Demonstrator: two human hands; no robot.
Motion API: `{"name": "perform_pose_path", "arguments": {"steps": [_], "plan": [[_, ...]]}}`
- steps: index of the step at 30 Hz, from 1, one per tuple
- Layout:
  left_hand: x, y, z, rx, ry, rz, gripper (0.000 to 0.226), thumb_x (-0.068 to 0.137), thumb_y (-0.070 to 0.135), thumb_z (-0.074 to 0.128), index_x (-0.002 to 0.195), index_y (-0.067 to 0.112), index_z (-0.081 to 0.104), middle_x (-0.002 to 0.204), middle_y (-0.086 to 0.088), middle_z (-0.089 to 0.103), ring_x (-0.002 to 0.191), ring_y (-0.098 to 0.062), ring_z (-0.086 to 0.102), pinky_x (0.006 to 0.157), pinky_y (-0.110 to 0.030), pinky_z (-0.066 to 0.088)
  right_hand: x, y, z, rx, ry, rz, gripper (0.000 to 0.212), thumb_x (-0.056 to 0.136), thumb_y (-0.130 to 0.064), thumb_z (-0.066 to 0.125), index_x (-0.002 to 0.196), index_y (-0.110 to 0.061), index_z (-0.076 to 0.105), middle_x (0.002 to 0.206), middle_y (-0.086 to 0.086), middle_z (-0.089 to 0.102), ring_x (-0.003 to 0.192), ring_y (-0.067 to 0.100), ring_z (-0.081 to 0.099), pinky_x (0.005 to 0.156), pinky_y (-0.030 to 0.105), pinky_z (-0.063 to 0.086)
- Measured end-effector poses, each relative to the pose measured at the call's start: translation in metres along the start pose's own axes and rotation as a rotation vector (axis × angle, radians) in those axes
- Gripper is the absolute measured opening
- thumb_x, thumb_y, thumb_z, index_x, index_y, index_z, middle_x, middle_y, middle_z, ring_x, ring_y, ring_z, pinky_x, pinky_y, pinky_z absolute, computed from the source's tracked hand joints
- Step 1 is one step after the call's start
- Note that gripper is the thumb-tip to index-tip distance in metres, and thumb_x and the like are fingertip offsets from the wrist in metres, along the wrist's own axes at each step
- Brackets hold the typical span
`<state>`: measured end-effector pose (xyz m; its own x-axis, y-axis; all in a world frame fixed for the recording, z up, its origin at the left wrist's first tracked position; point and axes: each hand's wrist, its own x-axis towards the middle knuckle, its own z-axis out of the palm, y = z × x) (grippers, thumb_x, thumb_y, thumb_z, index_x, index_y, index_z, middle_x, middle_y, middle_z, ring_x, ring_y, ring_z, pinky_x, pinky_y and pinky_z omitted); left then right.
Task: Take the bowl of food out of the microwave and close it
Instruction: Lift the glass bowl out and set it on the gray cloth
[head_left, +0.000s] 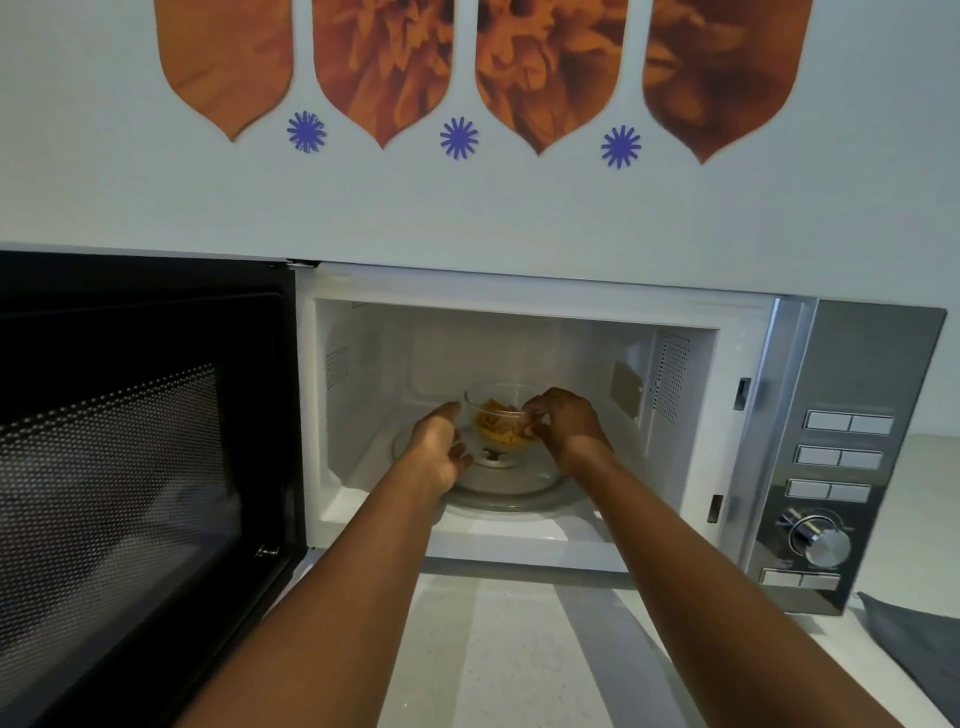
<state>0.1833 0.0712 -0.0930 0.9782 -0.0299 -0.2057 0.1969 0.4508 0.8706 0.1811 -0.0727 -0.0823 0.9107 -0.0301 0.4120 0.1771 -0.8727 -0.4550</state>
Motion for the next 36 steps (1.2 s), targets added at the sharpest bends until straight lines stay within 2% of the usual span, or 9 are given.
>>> {"name": "perform_pose_path", "arguments": {"steps": [8,13,16,20,23,25,30,33,36], "plan": [[-0.004,-0.001,0.023,-0.018,-0.084,-0.035,0.043,0.093,0.037,0.051,0.121,0.005,0.051,0.124,-0.022,0.055,0.110,-0.038,0.056,0.102,-0.051,0.044,-0.007,0.005,-0.005,0.088,0.040,-0.102,0.016,0.079,-0.001,0.064,0.093,0.000,0.072,0.109,0.020,0.065,0.102,0.031,0.060,0.083,0.021,0.040],[-0.003,-0.005,0.026,0.081,-0.037,-0.010,0.024,0.094,0.017,0.050,0.072,0.009,0.053,0.091,-0.015,0.057,0.067,-0.023,0.053,0.071,-0.042,0.052,-0.011,0.014,-0.004,0.095,0.053,-0.196,0.016,0.077,0.002,0.066,0.092,0.000,0.072,0.104,0.020,0.067,0.098,0.032,0.061,0.082,0.021,0.042],[-0.005,-0.003,0.026,0.098,-0.026,0.013,0.025,0.094,0.013,0.046,0.070,0.009,0.051,0.085,-0.014,0.057,0.066,-0.024,0.052,0.062,-0.040,0.049,-0.013,0.016,-0.002,0.214,0.121,-0.182,0.017,0.076,0.000,0.068,0.091,-0.005,0.074,0.105,0.015,0.069,0.099,0.026,0.062,0.089,0.032,0.050],[-0.012,0.005,0.028,0.078,0.001,0.030,0.017,0.095,0.017,0.045,0.088,0.004,0.052,0.104,-0.018,0.055,0.075,-0.030,0.056,0.071,-0.049,0.051,-0.013,0.004,-0.006,0.584,0.253,0.064,0.024,0.085,-0.010,0.061,0.107,-0.016,0.068,0.119,0.005,0.064,0.109,0.017,0.058,0.079,0.007,0.046],[-0.019,0.009,0.028,0.071,-0.020,0.005,0.023,0.097,0.017,0.042,0.077,0.007,0.048,0.086,-0.016,0.055,0.080,-0.030,0.056,0.077,-0.048,0.052,-0.004,-0.003,-0.009,0.655,0.207,0.355,0.040,0.091,-0.039,0.050,0.126,-0.020,0.055,0.136,0.007,0.055,0.123,0.028,0.052,0.102,0.032,0.045],[-0.024,0.010,0.027,0.056,-0.046,-0.015,0.026,0.097,0.018,0.040,0.072,0.011,0.044,0.081,-0.014,0.051,0.095,-0.033,0.053,0.093,-0.051,0.048,-0.005,-0.007,-0.009,0.690,0.075,0.473,0.051,0.091,-0.049,0.039,0.132,-0.020,0.047,0.141,0.007,0.049,0.122,0.032,0.052,0.101,0.043,0.048],[-0.046,0.011,0.028,0.107,-0.096,-0.033,0.023,0.098,0.019,0.036,0.081,0.006,0.045,0.089,-0.016,0.052,0.104,-0.034,0.051,0.098,-0.050,0.045,-0.019,-0.017,-0.017,0.803,0.060,0.519,0.037,0.096,-0.037,0.032,0.071,-0.019,0.050,0.117,0.019,0.064,0.102,0.036,0.064,0.090,0.049,0.055],[-0.057,0.006,0.031,0.155,-0.077,-0.021,0.018,0.098,0.022,0.031,0.102,0.009,0.042,0.108,-0.016,0.050,0.119,-0.036,0.053,0.097,-0.047,0.046,-0.028,-0.018,-0.023,0.768,0.074,0.533,0.030,0.097,-0.028,0.032,0.079,-0.011,0.048,0.112,0.021,0.064,0.099,0.039,0.066,0.089,0.050,0.056],[-0.067,0.001,0.035,0.168,-0.043,-0.025,0.029,0.099,0.024,0.026,0.090,0.007,0.048,0.110,-0.017,0.054,0.119,-0.035,0.054,0.097,-0.047,0.045,-0.040,-0.020,-0.028,0.756,0.093,0.535,0.026,0.097,-0.024,0.034,0.078,-0.012,0.047,0.112,0.021,0.062,0.099,0.039,0.066,0.088,0.051,0.056]]}}
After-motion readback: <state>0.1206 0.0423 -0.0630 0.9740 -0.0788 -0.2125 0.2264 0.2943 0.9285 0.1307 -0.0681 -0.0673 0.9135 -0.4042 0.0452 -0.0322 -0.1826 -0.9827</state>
